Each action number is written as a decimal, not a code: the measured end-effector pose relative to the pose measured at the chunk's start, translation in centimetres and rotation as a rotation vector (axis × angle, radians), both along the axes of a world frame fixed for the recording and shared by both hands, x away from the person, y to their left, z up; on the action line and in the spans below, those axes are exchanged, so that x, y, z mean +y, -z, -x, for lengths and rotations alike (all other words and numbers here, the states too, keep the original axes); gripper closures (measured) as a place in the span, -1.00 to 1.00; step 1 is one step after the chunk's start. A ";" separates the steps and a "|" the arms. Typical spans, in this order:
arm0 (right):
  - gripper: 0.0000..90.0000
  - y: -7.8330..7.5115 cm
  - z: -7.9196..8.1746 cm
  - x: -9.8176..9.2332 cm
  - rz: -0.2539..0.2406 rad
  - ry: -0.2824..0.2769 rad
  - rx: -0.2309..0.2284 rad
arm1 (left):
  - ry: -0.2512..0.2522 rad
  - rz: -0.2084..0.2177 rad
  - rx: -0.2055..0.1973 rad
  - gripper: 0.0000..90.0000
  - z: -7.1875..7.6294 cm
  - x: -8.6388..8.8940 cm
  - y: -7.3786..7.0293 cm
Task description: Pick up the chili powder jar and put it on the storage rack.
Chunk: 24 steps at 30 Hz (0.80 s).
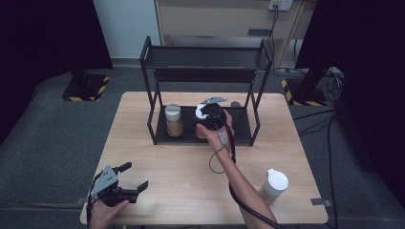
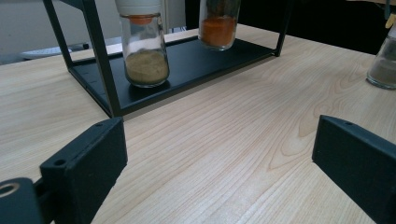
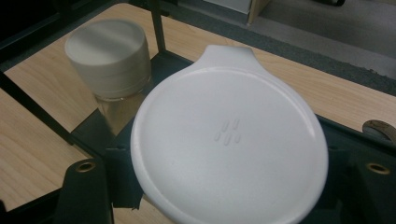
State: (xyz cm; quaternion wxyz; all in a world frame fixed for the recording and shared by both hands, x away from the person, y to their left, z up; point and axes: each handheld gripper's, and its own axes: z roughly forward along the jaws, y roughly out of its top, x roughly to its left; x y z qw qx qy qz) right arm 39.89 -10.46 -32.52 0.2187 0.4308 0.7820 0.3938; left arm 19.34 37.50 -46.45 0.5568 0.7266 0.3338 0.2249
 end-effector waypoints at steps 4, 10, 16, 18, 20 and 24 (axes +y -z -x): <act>-0.31 0.2 -0.3 0.6 0.013 0.022 -0.005 | 0.000 0.000 0.000 -0.95 0.0 0.0 0.0; -0.31 0.9 -0.9 1.0 0.021 0.039 -0.006 | 0.000 0.003 0.001 -0.95 0.0 0.1 0.0; -0.31 1.6 -1.4 1.3 0.029 0.050 0.004 | 0.002 0.002 0.002 -0.95 -0.1 0.0 0.0; -0.31 1.8 -1.5 1.5 0.034 0.057 0.008 | 0.002 0.004 0.001 -0.95 0.0 0.1 0.1; -0.31 2.0 -1.7 1.6 0.037 0.059 0.011 | 0.001 0.006 0.001 -0.95 0.0 0.1 0.1; -0.31 2.3 -2.0 1.9 0.037 0.068 0.018 | 0.002 0.008 0.001 -0.95 -0.1 0.1 0.1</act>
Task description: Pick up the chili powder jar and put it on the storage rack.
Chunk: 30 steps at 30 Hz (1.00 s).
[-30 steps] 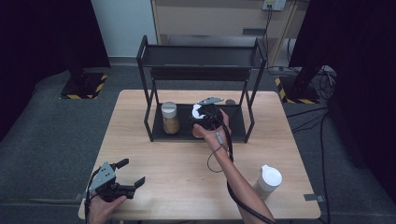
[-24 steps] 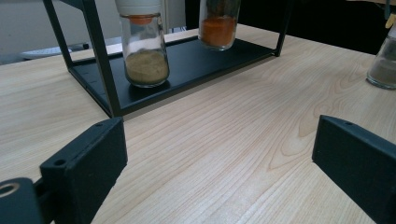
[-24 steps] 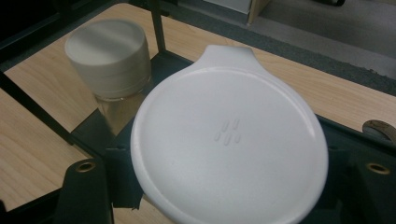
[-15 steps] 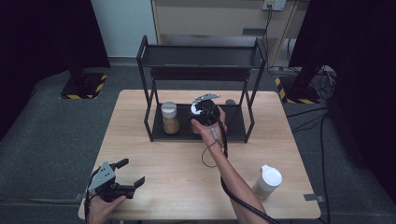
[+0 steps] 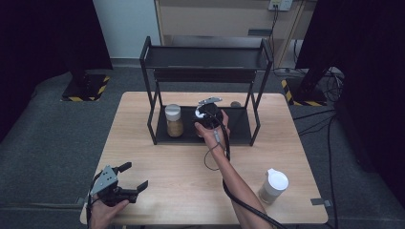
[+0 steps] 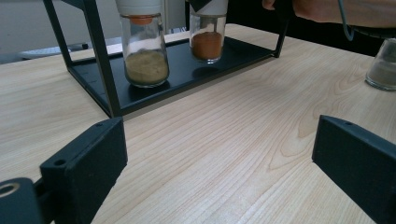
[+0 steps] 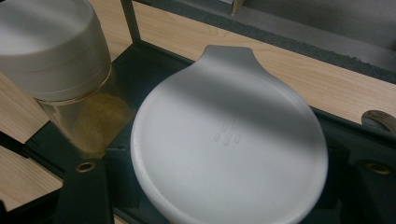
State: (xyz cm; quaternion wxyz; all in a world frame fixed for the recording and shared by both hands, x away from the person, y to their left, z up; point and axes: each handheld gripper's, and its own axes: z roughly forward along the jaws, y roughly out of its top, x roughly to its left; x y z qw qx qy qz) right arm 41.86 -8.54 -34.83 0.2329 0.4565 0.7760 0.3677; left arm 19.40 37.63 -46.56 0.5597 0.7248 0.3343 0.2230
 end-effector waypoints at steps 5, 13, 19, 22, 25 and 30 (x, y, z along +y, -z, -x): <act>-0.31 0.2 -0.4 0.0 0.000 -0.004 0.004 | 0.000 0.000 0.001 -0.95 0.0 0.0 0.0; -0.31 0.6 -0.9 -0.1 -0.009 -0.008 0.015 | -0.003 0.001 0.001 -0.95 0.0 0.1 0.0; -0.31 0.9 -1.1 -0.2 -0.009 -0.008 0.024 | -0.003 0.001 0.002 -0.95 0.0 0.1 0.0; -0.31 0.9 -1.2 -0.3 -0.007 -0.012 0.023 | -0.002 0.001 0.003 -0.95 -0.1 0.1 0.1; -0.31 1.0 -1.2 -0.3 -0.009 -0.011 0.021 | -0.002 0.000 0.002 -0.95 -0.1 0.1 0.1; -0.32 1.1 -1.2 -0.3 -0.009 -0.012 0.020 | -0.002 0.001 0.002 -0.95 -0.1 0.1 0.1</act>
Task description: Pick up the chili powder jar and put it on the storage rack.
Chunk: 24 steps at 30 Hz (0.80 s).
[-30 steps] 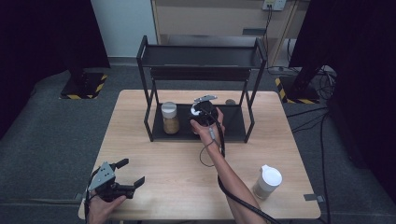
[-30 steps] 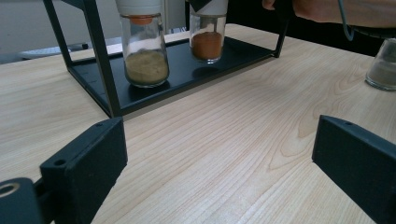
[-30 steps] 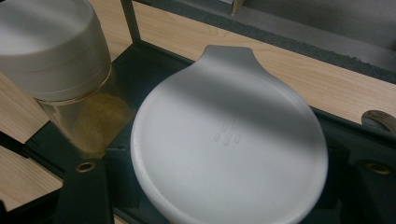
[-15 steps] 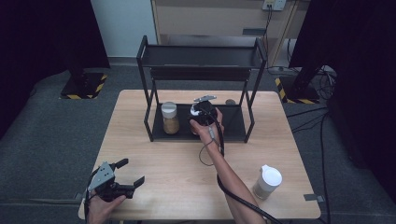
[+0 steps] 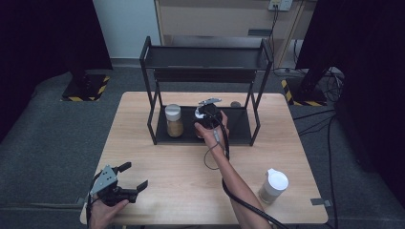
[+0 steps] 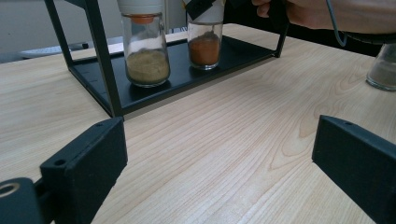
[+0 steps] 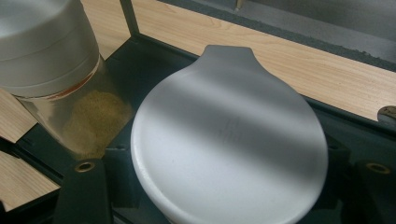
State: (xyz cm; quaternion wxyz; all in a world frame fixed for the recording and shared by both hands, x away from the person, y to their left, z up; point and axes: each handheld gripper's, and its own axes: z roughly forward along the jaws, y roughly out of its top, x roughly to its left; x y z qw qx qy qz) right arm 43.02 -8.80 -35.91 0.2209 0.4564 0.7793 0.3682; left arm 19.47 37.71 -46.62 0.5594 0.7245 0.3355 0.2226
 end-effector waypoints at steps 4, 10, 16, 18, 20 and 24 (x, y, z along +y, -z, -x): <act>-0.45 -0.2 0.2 -0.2 -0.009 0.000 -0.012 | 0.001 -0.001 0.000 -0.95 0.0 0.0 0.0; -0.76 -1.5 0.8 -0.6 -0.027 -0.024 -0.047 | 0.004 -0.003 0.000 -0.95 0.0 -0.1 0.0; -0.81 -3.4 1.8 -1.1 -0.045 -0.060 -0.080 | 0.006 -0.003 -0.001 -0.95 0.0 -0.1 0.0; -0.81 -4.2 2.3 -1.4 -0.057 -0.076 -0.091 | 0.008 -0.006 0.000 -0.95 -0.1 -0.1 -0.1; -0.81 -4.9 2.7 -1.9 -0.067 -0.094 -0.098 | 0.009 -0.005 0.000 -0.95 -0.1 -0.1 -0.1; -0.81 -6.5 3.3 -3.2 -0.090 -0.148 -0.107 | 0.012 -0.007 0.001 -0.95 -0.1 -0.1 -0.1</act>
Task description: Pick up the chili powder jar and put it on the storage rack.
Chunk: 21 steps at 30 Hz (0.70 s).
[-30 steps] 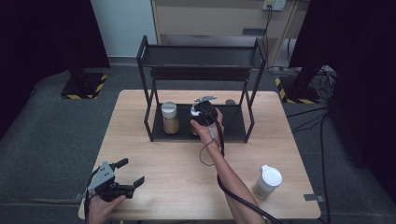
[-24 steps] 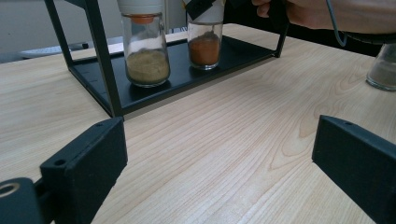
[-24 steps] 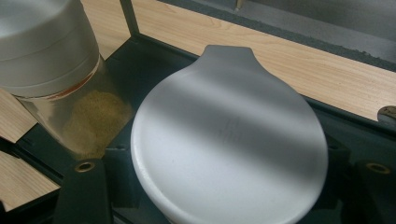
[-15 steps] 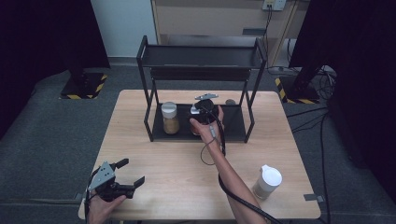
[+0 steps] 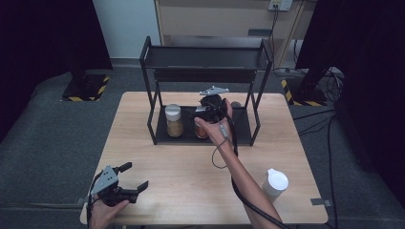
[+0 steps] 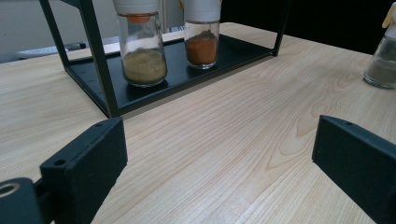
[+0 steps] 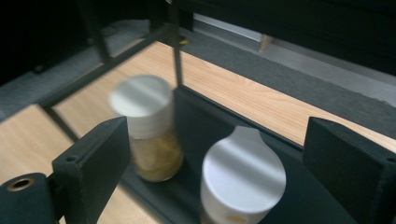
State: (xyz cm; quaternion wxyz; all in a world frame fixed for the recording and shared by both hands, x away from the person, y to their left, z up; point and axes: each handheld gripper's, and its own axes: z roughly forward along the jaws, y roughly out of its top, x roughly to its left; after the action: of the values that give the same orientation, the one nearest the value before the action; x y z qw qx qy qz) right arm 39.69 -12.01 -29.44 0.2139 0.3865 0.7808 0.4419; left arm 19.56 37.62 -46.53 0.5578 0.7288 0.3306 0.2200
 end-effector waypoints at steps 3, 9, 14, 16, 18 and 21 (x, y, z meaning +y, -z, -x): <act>-0.81 -1.1 0.6 -0.8 -0.001 -0.035 -0.006 | 0.000 0.000 0.001 -0.95 0.0 0.0 0.0; -0.81 -2.9 2.4 -1.8 0.031 -0.077 -0.039 | 0.000 -0.001 0.003 -0.95 0.0 -0.1 0.0; -0.82 -4.8 4.8 -3.4 0.060 -0.125 -0.081 | 0.002 -0.002 0.004 -0.95 0.0 -0.1 -0.1; -0.83 -5.1 5.2 -4.0 0.048 -0.132 -0.085 | 0.003 -0.003 0.004 -0.95 0.0 -0.1 -0.1; -0.83 -5.6 6.0 -5.4 0.023 -0.149 -0.088 | 0.003 -0.005 0.005 -0.95 0.0 -0.1 -0.1; -0.83 -6.2 6.7 -6.4 0.019 -0.164 -0.098 | 0.003 -0.003 0.005 -0.95 0.0 -0.1 -0.1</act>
State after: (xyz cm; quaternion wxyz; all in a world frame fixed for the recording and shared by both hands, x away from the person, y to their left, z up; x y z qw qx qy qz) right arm 32.95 -18.42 -23.27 0.2185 0.2970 0.8025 0.4691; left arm 19.59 37.53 -46.45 0.5560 0.7307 0.3308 0.2178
